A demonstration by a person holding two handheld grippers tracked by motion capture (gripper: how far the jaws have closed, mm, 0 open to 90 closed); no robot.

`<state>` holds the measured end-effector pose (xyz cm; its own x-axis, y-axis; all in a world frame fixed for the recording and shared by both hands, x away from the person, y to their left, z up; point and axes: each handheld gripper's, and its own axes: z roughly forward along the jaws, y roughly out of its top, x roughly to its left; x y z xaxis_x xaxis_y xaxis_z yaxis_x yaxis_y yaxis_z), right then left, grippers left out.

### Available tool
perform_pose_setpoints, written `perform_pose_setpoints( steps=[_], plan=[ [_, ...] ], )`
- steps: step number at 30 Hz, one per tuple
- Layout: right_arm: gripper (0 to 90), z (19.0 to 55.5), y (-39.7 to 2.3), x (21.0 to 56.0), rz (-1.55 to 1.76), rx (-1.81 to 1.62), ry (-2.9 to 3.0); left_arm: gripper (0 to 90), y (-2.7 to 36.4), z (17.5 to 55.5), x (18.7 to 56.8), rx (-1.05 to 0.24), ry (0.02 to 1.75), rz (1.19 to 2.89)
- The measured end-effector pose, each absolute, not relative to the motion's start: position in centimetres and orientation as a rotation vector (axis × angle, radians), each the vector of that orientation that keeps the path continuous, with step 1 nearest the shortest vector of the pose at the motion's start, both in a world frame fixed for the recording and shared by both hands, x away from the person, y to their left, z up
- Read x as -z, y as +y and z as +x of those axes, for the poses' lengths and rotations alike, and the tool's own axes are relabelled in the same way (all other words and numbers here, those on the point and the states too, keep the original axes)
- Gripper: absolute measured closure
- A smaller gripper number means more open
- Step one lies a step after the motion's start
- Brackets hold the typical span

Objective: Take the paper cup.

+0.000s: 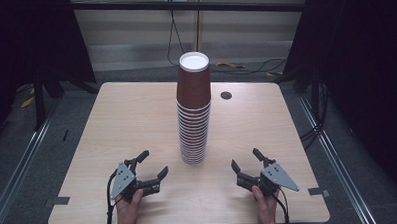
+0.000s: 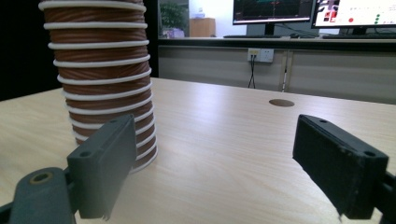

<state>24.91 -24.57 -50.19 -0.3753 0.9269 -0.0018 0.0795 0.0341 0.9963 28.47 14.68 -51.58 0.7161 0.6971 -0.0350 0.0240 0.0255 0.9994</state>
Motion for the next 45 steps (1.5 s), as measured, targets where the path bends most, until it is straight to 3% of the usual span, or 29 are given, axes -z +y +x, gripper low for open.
perform_pose_setpoints(
  steps=[27, 45],
  plan=[
    [14.4, 25.7, -24.5, 49.5, 1.139, -1.463, 1.683, 15.5, 14.7, 28.5, 51.6, -0.574, 0.621, 1.471],
    [18.5, 26.7, -23.4, 46.5, 1.062, -1.529, 1.811, 15.4, 14.7, 28.5, 51.6, -0.573, 0.619, 1.471]
  ],
)
